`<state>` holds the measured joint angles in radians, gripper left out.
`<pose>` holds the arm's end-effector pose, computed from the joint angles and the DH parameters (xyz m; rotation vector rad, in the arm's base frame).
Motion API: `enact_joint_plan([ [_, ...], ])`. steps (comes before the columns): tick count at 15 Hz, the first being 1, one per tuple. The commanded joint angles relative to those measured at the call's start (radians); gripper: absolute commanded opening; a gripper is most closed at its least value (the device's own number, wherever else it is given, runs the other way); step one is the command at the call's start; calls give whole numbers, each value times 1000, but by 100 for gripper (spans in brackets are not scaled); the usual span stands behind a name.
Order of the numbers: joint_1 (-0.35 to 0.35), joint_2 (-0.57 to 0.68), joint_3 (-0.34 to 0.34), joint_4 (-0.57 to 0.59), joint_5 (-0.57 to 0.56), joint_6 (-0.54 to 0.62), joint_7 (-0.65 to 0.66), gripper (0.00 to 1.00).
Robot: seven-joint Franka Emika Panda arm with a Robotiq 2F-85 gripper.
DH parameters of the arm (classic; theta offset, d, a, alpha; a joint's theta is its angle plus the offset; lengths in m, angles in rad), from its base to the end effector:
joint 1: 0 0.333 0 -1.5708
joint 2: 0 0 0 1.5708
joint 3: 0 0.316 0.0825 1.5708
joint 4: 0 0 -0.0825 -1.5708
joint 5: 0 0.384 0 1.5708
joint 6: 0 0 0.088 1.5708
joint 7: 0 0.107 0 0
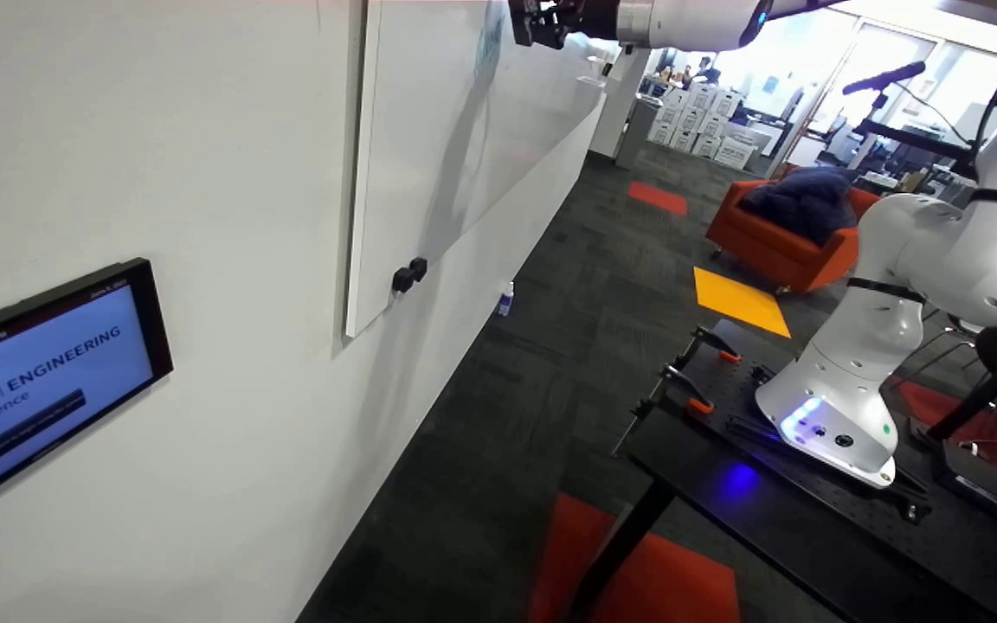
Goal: Use the duster to erase the white board
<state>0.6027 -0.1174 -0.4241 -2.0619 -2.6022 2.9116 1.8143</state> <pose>0.5177 0.1190 0.4947 1.9465 0.8736 1.6549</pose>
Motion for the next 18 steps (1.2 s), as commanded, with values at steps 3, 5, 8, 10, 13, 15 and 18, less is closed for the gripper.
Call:
enact_joint_plan([
  [3, 141, 35, -124, 108, 1, 132, 29, 31],
  [5, 203, 34, -177, 124, 1, 161, 27, 31],
  [8, 288, 38, -265, 127, 2, 169, 15, 31],
  [10, 336, 42, -325, 120, 1, 158, 9, 31],
  [13, 402, 54, -415, 114, 1, 147, 9, 31],
  [15, 449, 54, -470, 109, 1, 144, 12, 31],
  [18, 540, 31, -552, 93, 1, 148, 16, 31],
])
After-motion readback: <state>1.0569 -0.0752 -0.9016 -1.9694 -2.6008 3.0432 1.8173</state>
